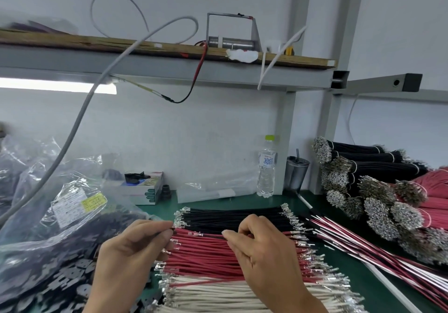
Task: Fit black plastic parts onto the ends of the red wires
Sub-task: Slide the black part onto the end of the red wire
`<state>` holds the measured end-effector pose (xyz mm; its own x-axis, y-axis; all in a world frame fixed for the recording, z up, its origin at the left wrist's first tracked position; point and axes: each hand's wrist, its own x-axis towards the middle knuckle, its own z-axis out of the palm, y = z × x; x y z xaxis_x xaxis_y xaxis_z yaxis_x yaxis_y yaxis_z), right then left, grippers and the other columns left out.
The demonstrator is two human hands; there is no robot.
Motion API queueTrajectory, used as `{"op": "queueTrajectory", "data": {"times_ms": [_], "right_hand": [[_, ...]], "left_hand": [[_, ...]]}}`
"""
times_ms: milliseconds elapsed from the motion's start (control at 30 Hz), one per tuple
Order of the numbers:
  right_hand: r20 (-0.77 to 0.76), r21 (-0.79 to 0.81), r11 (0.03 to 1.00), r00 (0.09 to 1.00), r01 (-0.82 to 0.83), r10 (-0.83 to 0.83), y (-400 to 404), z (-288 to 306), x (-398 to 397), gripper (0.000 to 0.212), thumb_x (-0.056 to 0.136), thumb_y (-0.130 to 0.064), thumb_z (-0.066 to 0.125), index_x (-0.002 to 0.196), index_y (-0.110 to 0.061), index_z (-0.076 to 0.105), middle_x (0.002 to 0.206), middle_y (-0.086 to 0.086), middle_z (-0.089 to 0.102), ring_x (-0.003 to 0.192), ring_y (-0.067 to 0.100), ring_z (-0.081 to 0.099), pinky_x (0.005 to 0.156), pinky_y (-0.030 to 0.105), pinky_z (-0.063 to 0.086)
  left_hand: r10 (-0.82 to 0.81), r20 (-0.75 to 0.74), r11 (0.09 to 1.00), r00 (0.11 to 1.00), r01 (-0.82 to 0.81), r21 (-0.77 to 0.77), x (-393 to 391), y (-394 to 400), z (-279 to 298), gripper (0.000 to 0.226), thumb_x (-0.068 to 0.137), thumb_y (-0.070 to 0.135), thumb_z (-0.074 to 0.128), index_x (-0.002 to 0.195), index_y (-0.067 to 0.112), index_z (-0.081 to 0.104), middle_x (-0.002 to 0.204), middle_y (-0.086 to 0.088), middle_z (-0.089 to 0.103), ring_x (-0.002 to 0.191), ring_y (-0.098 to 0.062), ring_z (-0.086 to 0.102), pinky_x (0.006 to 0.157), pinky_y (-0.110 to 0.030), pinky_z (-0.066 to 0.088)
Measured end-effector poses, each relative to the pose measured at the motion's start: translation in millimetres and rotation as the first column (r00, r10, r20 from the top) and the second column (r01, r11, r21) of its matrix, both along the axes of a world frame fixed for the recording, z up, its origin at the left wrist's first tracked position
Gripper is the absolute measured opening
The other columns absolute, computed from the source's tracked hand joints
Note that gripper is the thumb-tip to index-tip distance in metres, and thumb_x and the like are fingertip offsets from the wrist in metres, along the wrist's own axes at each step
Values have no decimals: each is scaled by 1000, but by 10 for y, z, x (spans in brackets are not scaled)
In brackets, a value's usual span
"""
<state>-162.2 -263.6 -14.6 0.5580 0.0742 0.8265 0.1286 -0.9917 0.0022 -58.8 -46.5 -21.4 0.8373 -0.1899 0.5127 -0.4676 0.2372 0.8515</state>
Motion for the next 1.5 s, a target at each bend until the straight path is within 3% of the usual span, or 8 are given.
{"op": "queueTrajectory", "data": {"times_ms": [200, 567, 733, 800, 1000, 1133, 1267, 1500], "right_hand": [[-3, 38, 998, 999, -44, 44, 28, -44, 11, 8, 91, -36, 69, 95, -32, 74, 81, -13, 50, 71, 6, 47, 47, 22, 45], [-30, 132, 991, 999, -27, 31, 20, -96, 10, 12, 92, -41, 63, 89, -34, 72, 82, -17, 47, 74, 1, 47, 53, 16, 43], [-38, 160, 986, 998, -42, 49, 4, -109, 5, 15, 93, -41, 62, 90, -33, 74, 81, -18, 47, 72, 2, 46, 58, 12, 38], [-27, 155, 987, 998, -49, 54, -2, -121, 6, 14, 92, -40, 64, 89, -32, 74, 81, -17, 47, 71, 2, 46, 56, 15, 39], [13, 141, 988, 998, -55, 54, 7, -117, 18, 25, 92, -44, 55, 86, -32, 76, 78, -17, 49, 68, 2, 48, 51, 16, 39], [-9, 139, 990, 999, -35, 37, 45, -86, 4, 15, 88, -39, 65, 84, -31, 77, 77, -16, 50, 66, 3, 49, 50, 16, 40], [-17, 139, 990, 999, -30, 32, 55, -80, -4, 9, 83, -34, 70, 83, -30, 78, 76, -15, 51, 65, 4, 50, 48, 18, 42], [-8, 138, 989, 999, -44, 45, 51, -79, -7, 10, 82, -34, 71, 85, -30, 79, 76, -16, 52, 64, 4, 51, 48, 17, 43]], "left_hand": [[-37, -6, 999, 999, 37, 30, -89, -54, 16, 25, 77, -17, 73, 80, 5, 84, 84, -19, 75, 71, -37, 73, 61, -31, 63], [-42, -34, 993, 999, 46, 105, -107, -93, 11, 42, 67, -20, 82, 81, 19, 86, 89, -10, 80, 76, -14, 74, 67, -14, 58], [-42, -98, 994, 994, 52, 99, -123, -73, -10, 31, 70, -2, 86, 85, 25, 86, 86, -8, 81, 70, -13, 73, 62, -15, 57], [-48, -117, 995, 992, 58, 83, -118, -77, -19, 30, 72, 1, 85, 89, 26, 86, 86, -10, 80, 66, -13, 71, 61, -17, 56], [-40, -125, 991, 991, 56, 126, -74, -58, -64, 34, 78, -2, 85, 91, 29, 85, 91, -5, 81, 85, -23, 76, 73, -27, 60], [-40, -144, 993, 989, 56, 107, -43, -30, -88, 34, 78, -4, 85, 94, 27, 85, 88, -10, 80, 79, -27, 73, 74, -32, 62], [-42, -157, 994, 987, 58, 94, -35, -25, -99, 39, 76, -10, 84, 92, 26, 85, 89, -9, 81, 88, -31, 77, 83, -40, 64], [-75, -144, 997, 987, 78, 13, -64, -60, -70, 41, 71, -15, 84, 88, 23, 85, 89, -11, 81, 85, -26, 79, 74, -26, 62]]}}
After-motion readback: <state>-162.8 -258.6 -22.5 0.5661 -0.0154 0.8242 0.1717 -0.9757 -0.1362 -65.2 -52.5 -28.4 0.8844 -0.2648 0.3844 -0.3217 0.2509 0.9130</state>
